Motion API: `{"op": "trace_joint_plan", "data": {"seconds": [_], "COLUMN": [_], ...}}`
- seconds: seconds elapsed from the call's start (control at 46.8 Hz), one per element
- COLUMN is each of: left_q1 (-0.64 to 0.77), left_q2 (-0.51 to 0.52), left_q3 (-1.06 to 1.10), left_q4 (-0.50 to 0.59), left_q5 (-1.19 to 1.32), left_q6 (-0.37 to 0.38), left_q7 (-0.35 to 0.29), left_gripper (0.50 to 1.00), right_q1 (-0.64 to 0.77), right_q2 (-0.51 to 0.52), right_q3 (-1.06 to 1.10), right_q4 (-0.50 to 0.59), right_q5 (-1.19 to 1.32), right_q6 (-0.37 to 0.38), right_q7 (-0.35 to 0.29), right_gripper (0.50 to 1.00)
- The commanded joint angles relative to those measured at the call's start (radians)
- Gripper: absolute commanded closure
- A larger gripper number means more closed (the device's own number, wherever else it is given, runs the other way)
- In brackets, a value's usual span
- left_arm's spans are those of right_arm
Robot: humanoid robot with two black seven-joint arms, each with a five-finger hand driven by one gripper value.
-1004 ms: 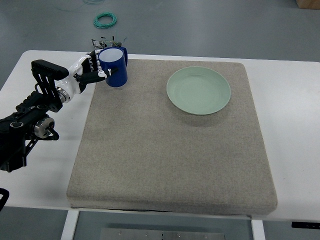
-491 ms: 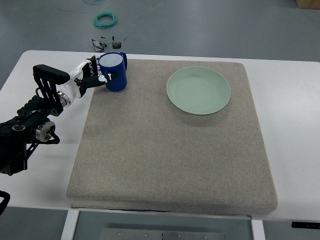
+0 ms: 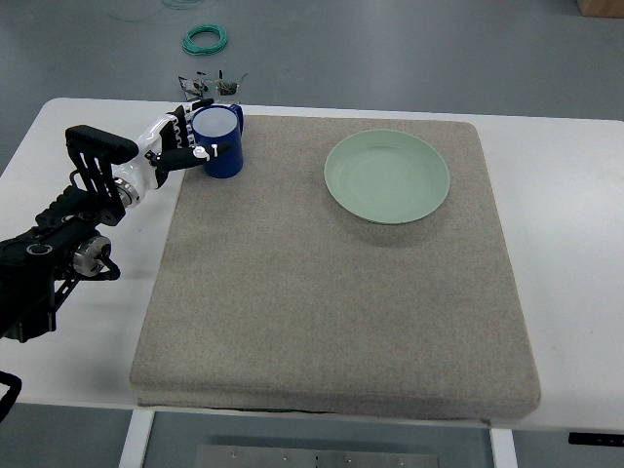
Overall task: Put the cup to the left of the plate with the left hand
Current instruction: 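Open the left hand and pull it back from the mug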
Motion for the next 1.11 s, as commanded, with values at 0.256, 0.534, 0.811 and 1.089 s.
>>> {"op": "trace_joint_plan", "data": {"seconds": [0.256,0.534,0.811,1.089], "left_q1": [-0.004,-0.009,-0.013,-0.049], "left_q2": [0.000,0.017,0.072,0.133], "left_q3": [-0.001,-0.005,-0.021,-0.049], "left_q4": [-0.006,-0.035,-0.057,-0.061], "left_q5": [-0.008,-0.011,-0.014,-0.018], "left_q6": [-0.001,-0.005,-0.005,0.002], "left_q7": [0.000,0.000,-0.002,-0.002], "left_gripper": [0.549,0.542,0.538,0.536], "right_q1": [0.000,0.000,0.000,0.000], "right_q2": [0.000,0.000,0.000,0.000], "right_q3": [0.000,0.000,0.000,0.000], "right_q4": [0.000,0.000,0.000,0.000], "right_q5": [0.000,0.000,0.000,0.000], "right_q6": [0.000,0.000,0.000,0.000], "right_q7": [0.000,0.000,0.000,0.000], "right_gripper": [0.566,0.566,0.566,0.566]}}
